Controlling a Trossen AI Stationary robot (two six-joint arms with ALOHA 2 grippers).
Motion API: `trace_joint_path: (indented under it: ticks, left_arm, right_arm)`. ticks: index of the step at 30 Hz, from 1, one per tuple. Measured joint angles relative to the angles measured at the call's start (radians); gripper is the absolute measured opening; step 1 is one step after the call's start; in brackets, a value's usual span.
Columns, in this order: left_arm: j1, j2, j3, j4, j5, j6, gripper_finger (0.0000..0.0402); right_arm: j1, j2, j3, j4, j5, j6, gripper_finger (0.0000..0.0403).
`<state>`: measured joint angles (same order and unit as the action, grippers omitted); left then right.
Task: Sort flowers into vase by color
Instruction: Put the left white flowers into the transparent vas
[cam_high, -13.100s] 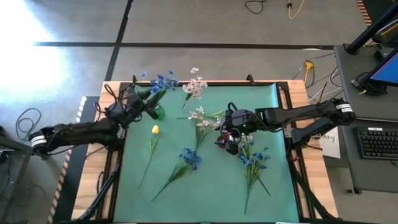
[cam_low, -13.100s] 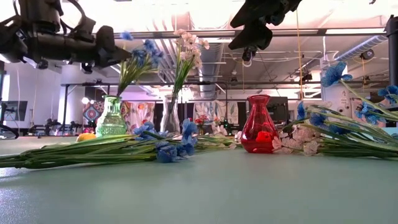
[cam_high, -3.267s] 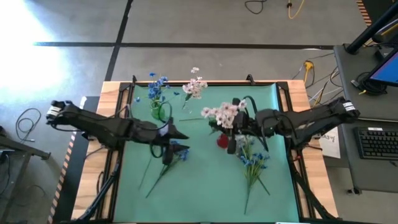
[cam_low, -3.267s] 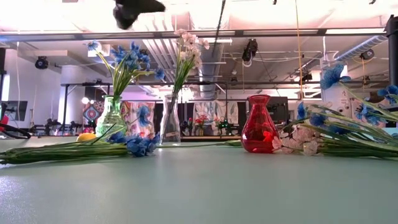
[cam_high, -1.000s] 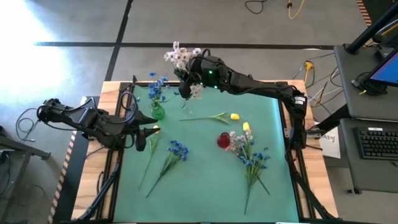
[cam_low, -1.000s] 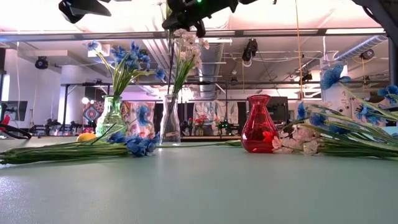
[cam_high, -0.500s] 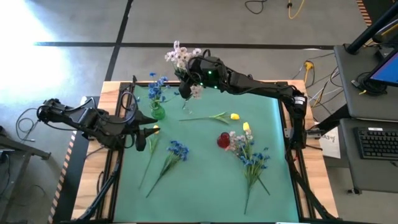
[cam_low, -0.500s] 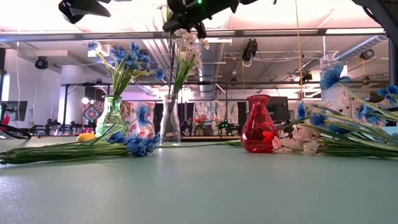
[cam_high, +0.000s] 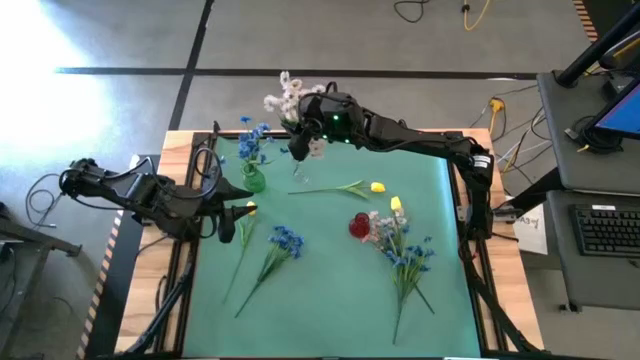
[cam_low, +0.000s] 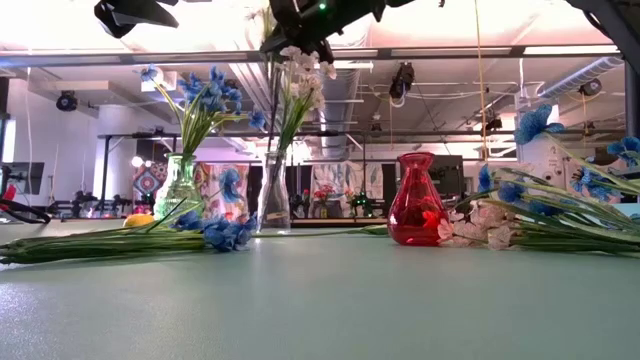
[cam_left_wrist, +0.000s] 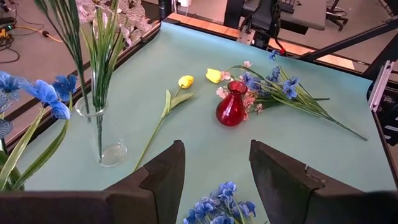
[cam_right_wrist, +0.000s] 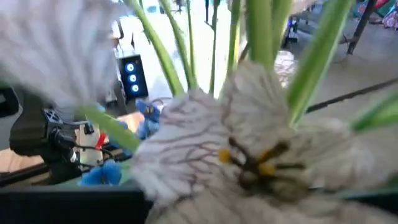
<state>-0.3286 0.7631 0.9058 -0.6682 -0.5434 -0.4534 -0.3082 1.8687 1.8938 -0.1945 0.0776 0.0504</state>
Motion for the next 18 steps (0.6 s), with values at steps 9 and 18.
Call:
trace_joint_path:
  ticks: [9,18]
  left_arm:
    - [0.0,0.0,0.0,0.0,0.0,0.0,0.0168]
    - [0.0,0.0,0.0,0.001,0.0,0.0,0.0168]
  right_arm:
    - [0.0,-0.007,0.0,-0.107,0.0,-0.039,0.0215]
    - [0.0,-0.042,0.001,-0.191,0.0,-0.051,0.0294]
